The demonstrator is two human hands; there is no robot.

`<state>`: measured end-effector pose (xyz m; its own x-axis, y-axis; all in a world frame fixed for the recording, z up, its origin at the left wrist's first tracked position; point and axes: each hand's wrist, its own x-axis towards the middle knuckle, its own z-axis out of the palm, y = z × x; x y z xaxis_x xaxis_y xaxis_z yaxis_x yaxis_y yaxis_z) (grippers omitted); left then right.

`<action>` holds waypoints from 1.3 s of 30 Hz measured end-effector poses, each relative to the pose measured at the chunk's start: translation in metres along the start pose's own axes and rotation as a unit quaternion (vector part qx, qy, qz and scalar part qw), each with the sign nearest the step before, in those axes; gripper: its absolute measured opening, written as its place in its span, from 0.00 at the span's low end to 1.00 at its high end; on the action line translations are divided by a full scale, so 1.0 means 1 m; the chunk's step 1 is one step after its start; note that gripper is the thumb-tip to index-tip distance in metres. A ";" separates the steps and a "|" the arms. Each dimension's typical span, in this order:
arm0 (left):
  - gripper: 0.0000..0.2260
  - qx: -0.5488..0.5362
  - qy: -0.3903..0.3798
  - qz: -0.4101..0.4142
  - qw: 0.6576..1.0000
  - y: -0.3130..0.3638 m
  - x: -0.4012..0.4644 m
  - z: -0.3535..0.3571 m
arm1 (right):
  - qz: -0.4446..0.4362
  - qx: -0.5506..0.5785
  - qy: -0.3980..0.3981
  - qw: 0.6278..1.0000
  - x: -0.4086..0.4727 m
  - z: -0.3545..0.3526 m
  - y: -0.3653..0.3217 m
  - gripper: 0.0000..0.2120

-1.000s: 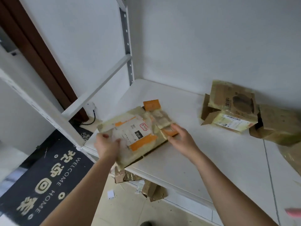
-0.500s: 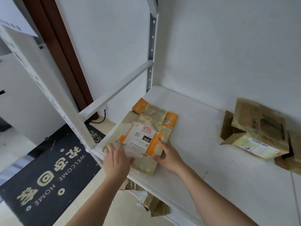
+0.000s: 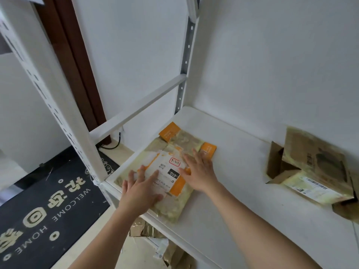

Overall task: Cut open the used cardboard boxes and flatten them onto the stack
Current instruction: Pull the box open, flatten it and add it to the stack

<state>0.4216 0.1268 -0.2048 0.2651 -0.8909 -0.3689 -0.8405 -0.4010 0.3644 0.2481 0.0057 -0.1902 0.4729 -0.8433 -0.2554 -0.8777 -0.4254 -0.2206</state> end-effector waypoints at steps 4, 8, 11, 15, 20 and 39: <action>0.37 -0.016 0.020 -0.008 1.000 -0.002 0.001 0.001 | 0.006 0.015 0.030 0.999 0.015 0.029 0.002 0.32; 0.36 -0.034 0.049 -0.006 0.998 -0.004 0.000 0.006 | 0.001 -0.042 0.088 0.995 0.016 0.041 0.005 0.35; 0.36 -0.005 0.049 -0.029 0.998 0.007 0.000 -0.001 | 0.008 -0.105 0.059 0.993 0.016 0.032 -0.005 0.33; 0.34 0.051 0.019 -0.049 0.997 0.029 -0.014 -0.014 | 0.004 -0.097 -0.041 0.994 0.004 -0.004 -0.013 0.31; 0.17 0.113 0.042 -0.051 0.991 0.049 -0.023 -0.039 | -0.028 -0.041 0.041 0.998 -0.049 -0.041 0.014 0.26; 0.16 0.043 0.108 0.255 0.960 0.322 0.000 0.011 | 0.308 -0.040 0.222 0.924 -0.214 -0.100 0.254 0.28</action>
<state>0.1460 -0.0002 -0.0968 -0.1076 -0.9938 0.0275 -0.9205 0.1100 0.3750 -0.0838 0.0456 -0.0978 -0.1818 -0.9776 0.1060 -0.9810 0.1729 -0.0881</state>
